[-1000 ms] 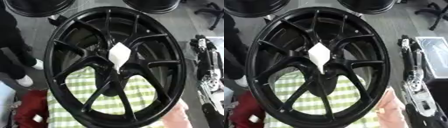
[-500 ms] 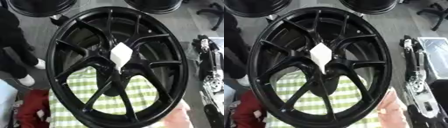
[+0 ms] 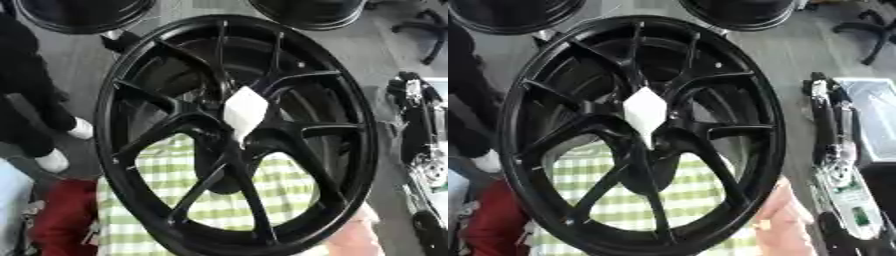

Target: Pull the pin out of the wheel hub.

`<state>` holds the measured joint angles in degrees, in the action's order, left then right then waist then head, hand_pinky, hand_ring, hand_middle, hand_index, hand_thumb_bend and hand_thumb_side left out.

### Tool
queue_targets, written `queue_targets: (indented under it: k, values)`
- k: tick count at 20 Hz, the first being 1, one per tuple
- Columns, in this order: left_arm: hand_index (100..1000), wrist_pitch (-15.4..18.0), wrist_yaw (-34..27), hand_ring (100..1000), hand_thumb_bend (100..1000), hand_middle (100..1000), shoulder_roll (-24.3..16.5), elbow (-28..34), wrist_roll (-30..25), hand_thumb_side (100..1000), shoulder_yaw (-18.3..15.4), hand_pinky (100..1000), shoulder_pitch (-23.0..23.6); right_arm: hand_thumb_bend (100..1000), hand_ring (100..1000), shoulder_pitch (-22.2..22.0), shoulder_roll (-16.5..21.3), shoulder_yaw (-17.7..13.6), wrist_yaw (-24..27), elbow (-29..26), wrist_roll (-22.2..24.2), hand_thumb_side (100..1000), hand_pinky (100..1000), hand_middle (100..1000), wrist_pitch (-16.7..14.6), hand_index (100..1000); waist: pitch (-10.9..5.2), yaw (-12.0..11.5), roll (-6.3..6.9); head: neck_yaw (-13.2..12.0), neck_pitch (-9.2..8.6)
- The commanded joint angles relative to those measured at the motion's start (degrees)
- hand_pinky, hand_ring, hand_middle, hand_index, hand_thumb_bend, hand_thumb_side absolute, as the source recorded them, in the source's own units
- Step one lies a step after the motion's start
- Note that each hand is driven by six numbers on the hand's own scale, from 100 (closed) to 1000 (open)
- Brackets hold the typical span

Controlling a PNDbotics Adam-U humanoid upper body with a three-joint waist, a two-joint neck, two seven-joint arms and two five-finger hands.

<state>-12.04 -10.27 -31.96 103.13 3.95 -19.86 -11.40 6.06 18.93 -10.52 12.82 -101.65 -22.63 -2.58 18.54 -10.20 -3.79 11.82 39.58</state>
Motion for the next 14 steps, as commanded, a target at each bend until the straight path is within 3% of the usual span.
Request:
queue_targets:
  k: [1, 8, 14]
  values:
    - [731, 1.12, -3.44, 754, 156, 769, 1.14, 0.92, 3.44, 843, 0.80, 602, -0.26, 100, 809, 0.45, 1.37, -0.12, 0.17, -1.46, 0.24, 696, 954, 679, -0.09, 776, -0.93, 0.18, 0.08, -0.47, -1.06]
    - [727, 3.20, -10.54, 752, 171, 767, 4.24, 0.68, 10.78, 858, 4.06, 602, 0.49, 100, 808, 0.89, 1.07, 0.00, 0.05, -1.55, 0.26, 696, 954, 677, 0.00, 775, -0.51, 0.52, -0.13, -1.03, -1.40]
    - [727, 5.09, -11.35, 749, 175, 763, 6.56, 3.03, 17.22, 852, 6.60, 598, 1.52, 100, 807, 1.26, 0.85, 0.09, 0.06, -1.53, 0.23, 699, 953, 676, 0.00, 775, -0.27, 0.90, -0.10, -1.74, -1.59]
